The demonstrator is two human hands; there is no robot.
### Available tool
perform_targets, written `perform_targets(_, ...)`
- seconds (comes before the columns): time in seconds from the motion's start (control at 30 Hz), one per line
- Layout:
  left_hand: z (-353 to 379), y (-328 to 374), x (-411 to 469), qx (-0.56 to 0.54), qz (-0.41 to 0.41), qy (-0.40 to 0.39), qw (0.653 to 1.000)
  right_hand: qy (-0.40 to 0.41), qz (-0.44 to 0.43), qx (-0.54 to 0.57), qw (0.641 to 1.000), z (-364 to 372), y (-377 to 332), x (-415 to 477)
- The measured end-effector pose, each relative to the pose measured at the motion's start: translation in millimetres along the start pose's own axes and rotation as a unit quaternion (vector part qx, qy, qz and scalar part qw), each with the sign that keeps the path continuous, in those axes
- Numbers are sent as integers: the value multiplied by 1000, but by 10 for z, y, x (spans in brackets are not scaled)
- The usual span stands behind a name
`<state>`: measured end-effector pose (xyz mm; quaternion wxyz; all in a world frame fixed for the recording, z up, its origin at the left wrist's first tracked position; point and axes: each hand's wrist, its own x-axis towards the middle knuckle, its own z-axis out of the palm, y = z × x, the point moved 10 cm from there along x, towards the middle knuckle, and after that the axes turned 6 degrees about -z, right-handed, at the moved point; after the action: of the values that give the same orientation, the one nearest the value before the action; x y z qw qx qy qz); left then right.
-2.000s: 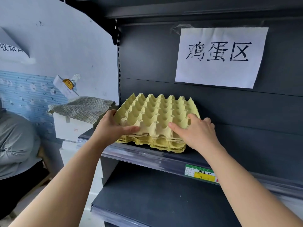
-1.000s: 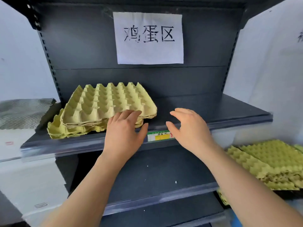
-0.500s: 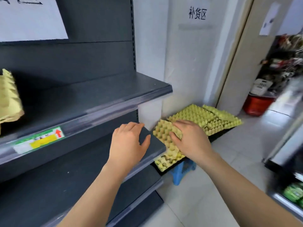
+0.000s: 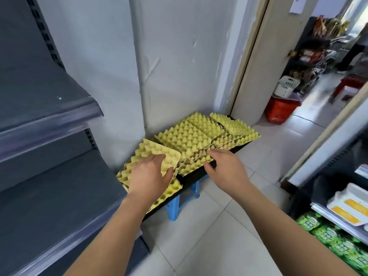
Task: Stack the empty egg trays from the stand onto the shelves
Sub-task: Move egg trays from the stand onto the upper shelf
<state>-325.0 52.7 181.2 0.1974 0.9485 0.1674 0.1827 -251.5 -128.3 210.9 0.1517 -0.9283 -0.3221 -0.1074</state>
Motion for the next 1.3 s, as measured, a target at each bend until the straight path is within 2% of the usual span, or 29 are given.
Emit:
perform_targets(0.23,979,-189,827,6,-89,-61,994,-54,3,17,998,696,780,882)
perform_targets(0.57,1962,-806,1517,0,-269,-139,953,-164,-58,57,983,1928,1180,2013)
perform_targets(0.67,2220,-1087,1508,-10,-341,-155,927,-202,-83,71,973,2317,1200,2247)
perform_targets(0.97,2836,-1824,1095,-40,-542,-121,831,-276,-212,81,934,3398,986,2675)
perform_targets(1.13,3216,-2206,697,-71,-624,-128,767,-310,-228,79,920,3997,893,2715)
perform_targets(1.3,3637,-2462,416,-165,-683,-118,701,-344,-225,82,908,4429,863,2665)
